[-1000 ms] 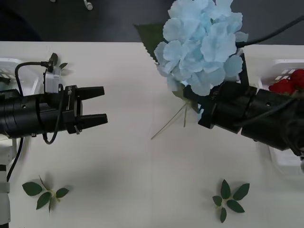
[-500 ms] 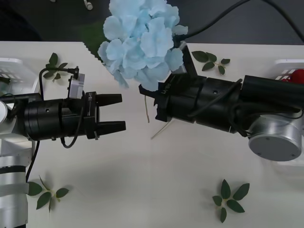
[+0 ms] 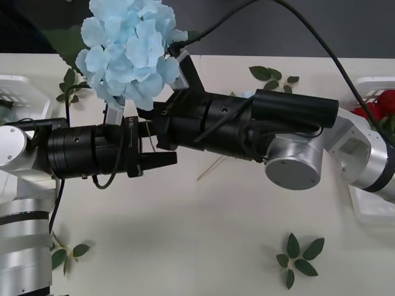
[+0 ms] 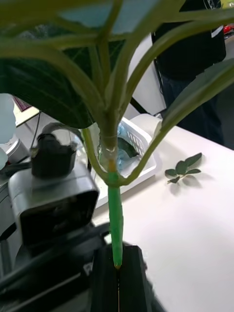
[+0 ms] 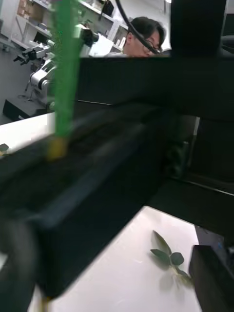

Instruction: Put the red flowers into the right box and the blue flowers into the left box

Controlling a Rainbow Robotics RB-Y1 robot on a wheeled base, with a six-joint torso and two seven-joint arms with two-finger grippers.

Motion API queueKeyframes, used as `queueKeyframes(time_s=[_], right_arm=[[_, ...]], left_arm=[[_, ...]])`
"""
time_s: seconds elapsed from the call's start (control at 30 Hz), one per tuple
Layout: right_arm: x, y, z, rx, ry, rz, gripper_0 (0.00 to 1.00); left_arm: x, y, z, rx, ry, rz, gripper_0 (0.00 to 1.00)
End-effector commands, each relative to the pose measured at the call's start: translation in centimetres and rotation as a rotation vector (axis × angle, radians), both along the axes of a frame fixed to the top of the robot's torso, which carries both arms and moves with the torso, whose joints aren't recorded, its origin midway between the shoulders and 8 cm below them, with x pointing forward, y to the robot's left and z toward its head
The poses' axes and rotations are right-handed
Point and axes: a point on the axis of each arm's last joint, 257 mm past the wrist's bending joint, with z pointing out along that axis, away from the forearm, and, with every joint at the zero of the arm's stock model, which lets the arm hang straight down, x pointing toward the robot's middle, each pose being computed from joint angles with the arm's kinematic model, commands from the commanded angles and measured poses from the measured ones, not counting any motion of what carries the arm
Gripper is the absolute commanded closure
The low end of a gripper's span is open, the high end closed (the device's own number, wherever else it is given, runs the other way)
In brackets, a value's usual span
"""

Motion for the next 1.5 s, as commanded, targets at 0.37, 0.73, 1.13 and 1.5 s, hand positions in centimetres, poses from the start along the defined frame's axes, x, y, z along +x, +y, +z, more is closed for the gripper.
queueKeyframes(time_s=[0.37, 0.73, 1.13, 1.5], right_arm=[[0.0, 0.9, 1.3, -0.002, -0.052, 0.019, 1.00], [0.0, 0.9, 1.3, -0.002, -0.052, 0.019, 1.00], [0.0, 0.9, 1.3, -0.002, -0.052, 0.019, 1.00], [0.0, 0.9, 1.3, -0.002, -0.052, 0.019, 0.11]], left_arm=[[0.0, -1.0, 1.0, 0.008, -0.062, -0.021, 1.00], [-0.2, -0.9, 1.1, 0.001, -0.060, -0.024, 1.00], [-0.1, -0.9, 1.3, -0.014, -0.059, -0.019, 1.00], [0.3, -0.2, 1.5, -0.020, -0.060, 0.002, 1.00]])
